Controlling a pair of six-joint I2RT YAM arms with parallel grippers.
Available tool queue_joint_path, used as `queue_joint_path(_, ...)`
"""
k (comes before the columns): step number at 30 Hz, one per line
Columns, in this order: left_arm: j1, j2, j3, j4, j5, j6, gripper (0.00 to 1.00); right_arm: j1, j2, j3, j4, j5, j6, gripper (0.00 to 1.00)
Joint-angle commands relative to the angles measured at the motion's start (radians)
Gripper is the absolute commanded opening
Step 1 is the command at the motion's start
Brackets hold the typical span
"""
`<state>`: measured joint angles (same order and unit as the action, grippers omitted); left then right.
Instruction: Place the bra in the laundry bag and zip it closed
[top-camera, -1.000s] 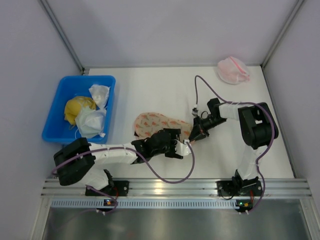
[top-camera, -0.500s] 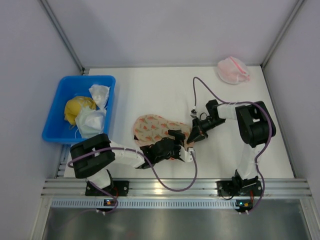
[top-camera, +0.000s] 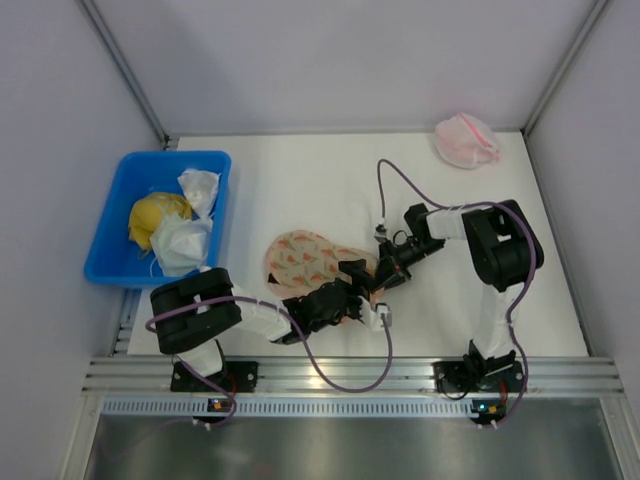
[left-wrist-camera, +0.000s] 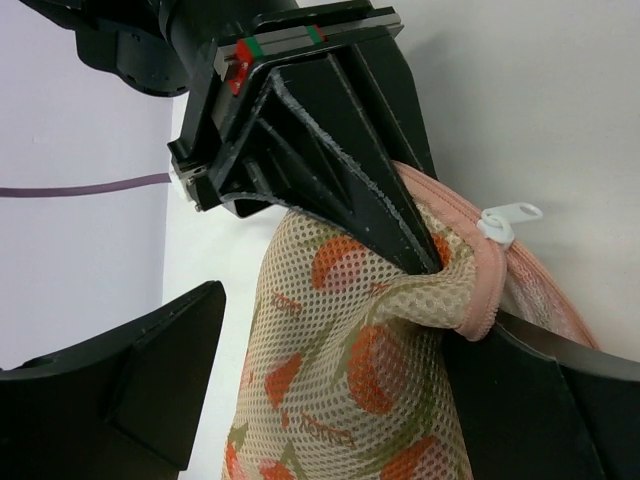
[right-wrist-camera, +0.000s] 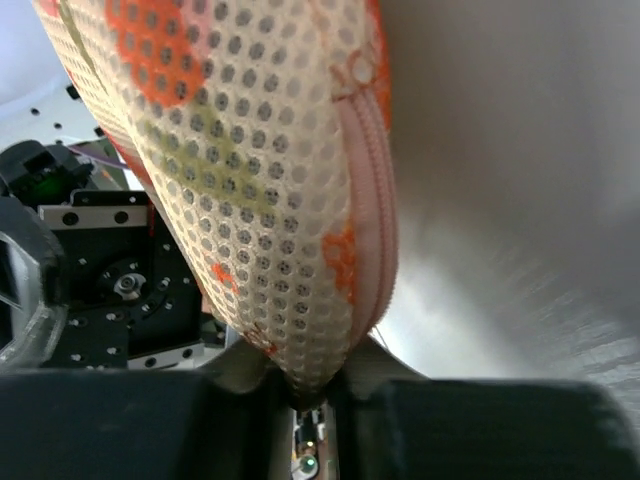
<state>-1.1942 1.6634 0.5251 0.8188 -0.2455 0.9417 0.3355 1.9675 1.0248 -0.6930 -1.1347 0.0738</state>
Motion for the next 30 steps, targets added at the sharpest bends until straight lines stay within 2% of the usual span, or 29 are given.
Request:
queue_joint_path(1, -0.005, -0.011, -0.002, 0.138, 0.006, -0.027, 0.91, 0.033, 0.011, 0.044, -0.026, -0.066, -0.003, 0.00)
queue_joint_path(5, -0.011, -0.111, -0.027, 0.007, 0.047, -0.058, 0.93, 0.025, 0.008, 0.044, -0.010, -0.051, 0.010, 0.00)
queue_joint_path(9, -0.013, -0.253, -0.053, -0.215, 0.092, -0.113, 0.98, 0.008, 0.008, 0.046, -0.005, -0.053, 0.011, 0.00)
queue_joint_path(16, -0.013, -0.391, -0.103, -0.343, 0.117, -0.159, 0.98, 0.008, 0.004, 0.044, -0.003, -0.046, 0.012, 0.00)
queue_joint_path(22, -0.013, -0.526, -0.093, -0.570, 0.184, -0.221, 0.97, 0.008, 0.005, 0.044, 0.001, -0.043, 0.014, 0.00)
queue_joint_path(25, -0.012, -0.614, -0.048, -0.742, 0.277, -0.242, 0.90, 0.007, 0.004, 0.044, 0.007, -0.039, 0.018, 0.00)
queue_joint_path(27, -0.013, -0.652, -0.014, -0.847, 0.417, -0.209, 0.85, 0.007, 0.007, 0.043, 0.010, -0.034, 0.023, 0.00)
queue_joint_path(30, -0.018, -0.668, 0.070, -0.897, 0.480, -0.173, 0.72, 0.007, 0.008, 0.043, 0.010, -0.028, 0.030, 0.00)
